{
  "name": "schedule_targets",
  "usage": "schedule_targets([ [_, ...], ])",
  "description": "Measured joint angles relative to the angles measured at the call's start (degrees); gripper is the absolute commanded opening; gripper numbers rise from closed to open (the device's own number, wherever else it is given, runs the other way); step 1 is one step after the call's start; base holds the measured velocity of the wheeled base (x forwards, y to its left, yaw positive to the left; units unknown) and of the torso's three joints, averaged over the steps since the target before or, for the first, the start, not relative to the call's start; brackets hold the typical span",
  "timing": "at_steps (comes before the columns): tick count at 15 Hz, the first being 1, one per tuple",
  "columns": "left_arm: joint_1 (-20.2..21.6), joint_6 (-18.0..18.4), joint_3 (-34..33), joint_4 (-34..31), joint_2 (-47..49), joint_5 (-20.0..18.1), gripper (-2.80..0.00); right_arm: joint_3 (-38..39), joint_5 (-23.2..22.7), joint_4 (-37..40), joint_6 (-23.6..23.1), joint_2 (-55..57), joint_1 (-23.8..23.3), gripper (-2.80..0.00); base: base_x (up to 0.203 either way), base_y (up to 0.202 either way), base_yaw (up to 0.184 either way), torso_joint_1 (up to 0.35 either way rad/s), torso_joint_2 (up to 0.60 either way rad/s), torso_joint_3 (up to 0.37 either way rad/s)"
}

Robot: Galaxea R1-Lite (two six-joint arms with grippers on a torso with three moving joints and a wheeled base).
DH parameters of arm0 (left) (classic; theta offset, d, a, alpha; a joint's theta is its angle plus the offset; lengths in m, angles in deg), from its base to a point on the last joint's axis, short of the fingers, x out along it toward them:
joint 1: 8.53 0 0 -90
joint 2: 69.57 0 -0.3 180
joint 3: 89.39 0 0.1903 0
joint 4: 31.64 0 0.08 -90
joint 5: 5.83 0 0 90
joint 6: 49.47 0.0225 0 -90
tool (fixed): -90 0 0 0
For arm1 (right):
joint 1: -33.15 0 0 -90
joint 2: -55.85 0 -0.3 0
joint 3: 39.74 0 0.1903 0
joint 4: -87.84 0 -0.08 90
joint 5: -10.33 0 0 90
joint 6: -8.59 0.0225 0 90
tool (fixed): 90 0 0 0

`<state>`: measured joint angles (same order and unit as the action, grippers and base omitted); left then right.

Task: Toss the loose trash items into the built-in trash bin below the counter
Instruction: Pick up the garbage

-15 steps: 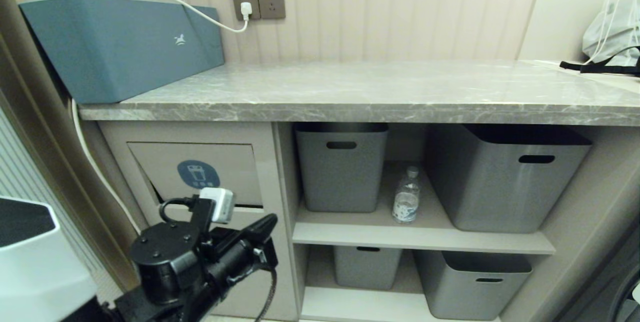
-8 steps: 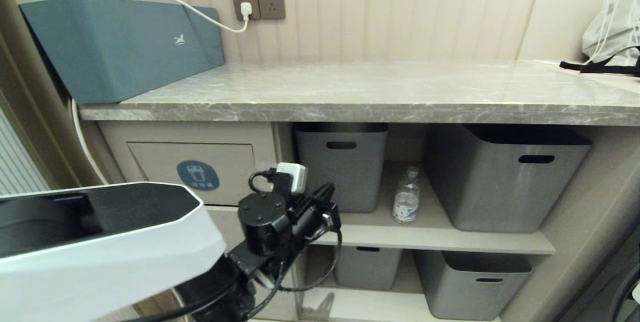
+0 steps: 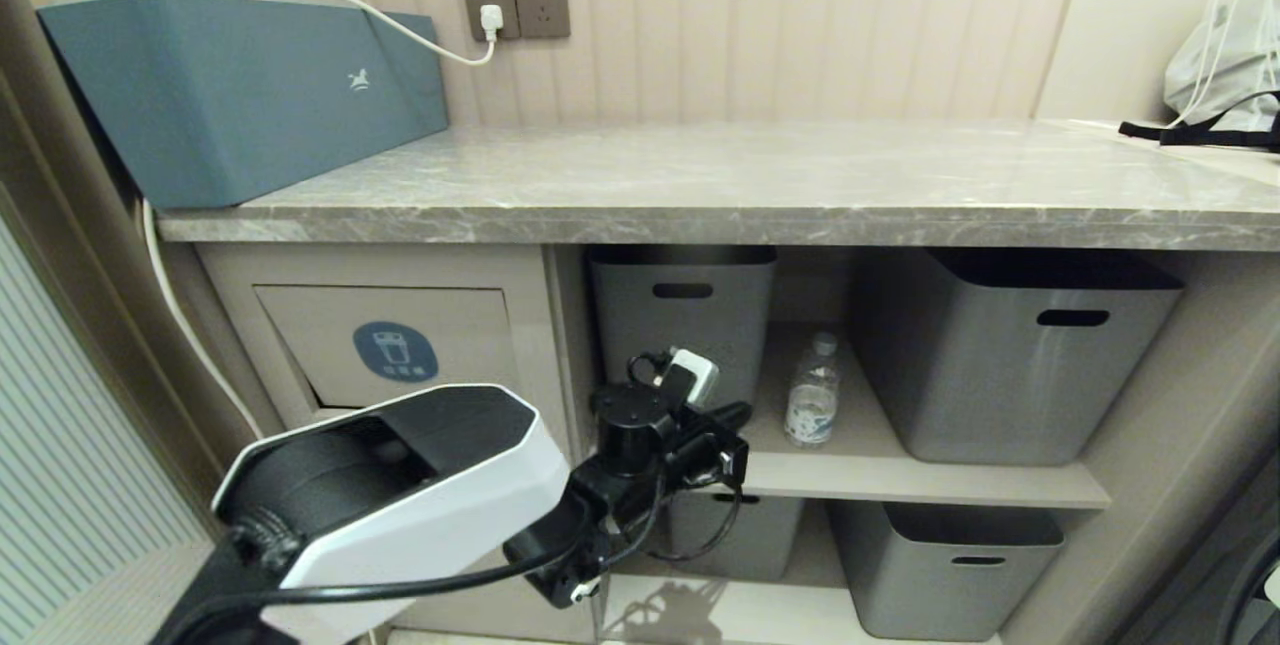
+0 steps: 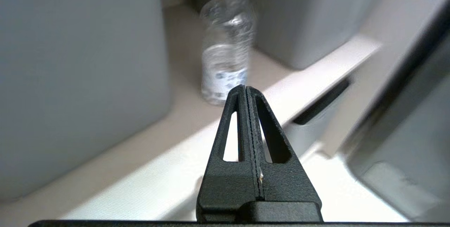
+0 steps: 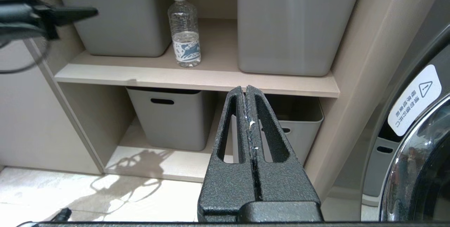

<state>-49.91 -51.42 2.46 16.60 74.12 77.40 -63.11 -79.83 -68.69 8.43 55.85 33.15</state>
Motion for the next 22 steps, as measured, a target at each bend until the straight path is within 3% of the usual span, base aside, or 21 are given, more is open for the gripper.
schedule_targets([
  [3,0.3,2.3,9.3,-5.0,3.9,0.2,-2.80,0.0,0.0,0.0,0.0,0.0,0.0,-2.80,0.000,0.000,0.000,0.000,0.00,0.000],
  [9,-1.4,4.5,38.8,-21.3,13.1,2.0,-2.80,0.0,0.0,0.0,0.0,0.0,0.0,-2.80,0.000,0.000,0.000,0.000,0.00,0.000],
  [11,-2.2,4.7,41.5,-25.2,16.0,2.4,-2.80,0.0,0.0,0.0,0.0,0.0,0.0,-2.80,0.000,0.000,0.000,0.000,0.00,0.000],
  [17,-2.5,4.7,40.1,-25.3,15.5,3.6,-2.80,0.0,-0.1,0.0,-0.6,0.0,0.0,-2.80,0.000,0.000,0.000,0.000,0.00,0.000],
  [19,-2.4,4.6,32.1,-24.6,11.1,3.6,-2.80,0.0,-0.5,0.1,-2.3,0.0,0.0,-2.80,0.000,0.000,0.000,0.000,0.00,0.000],
  [22,-2.2,4.5,9.8,-20.0,3.2,2.9,-2.80,-0.1,-0.6,0.2,-3.1,0.0,0.0,-2.80,0.000,0.000,0.000,0.000,0.00,0.000],
])
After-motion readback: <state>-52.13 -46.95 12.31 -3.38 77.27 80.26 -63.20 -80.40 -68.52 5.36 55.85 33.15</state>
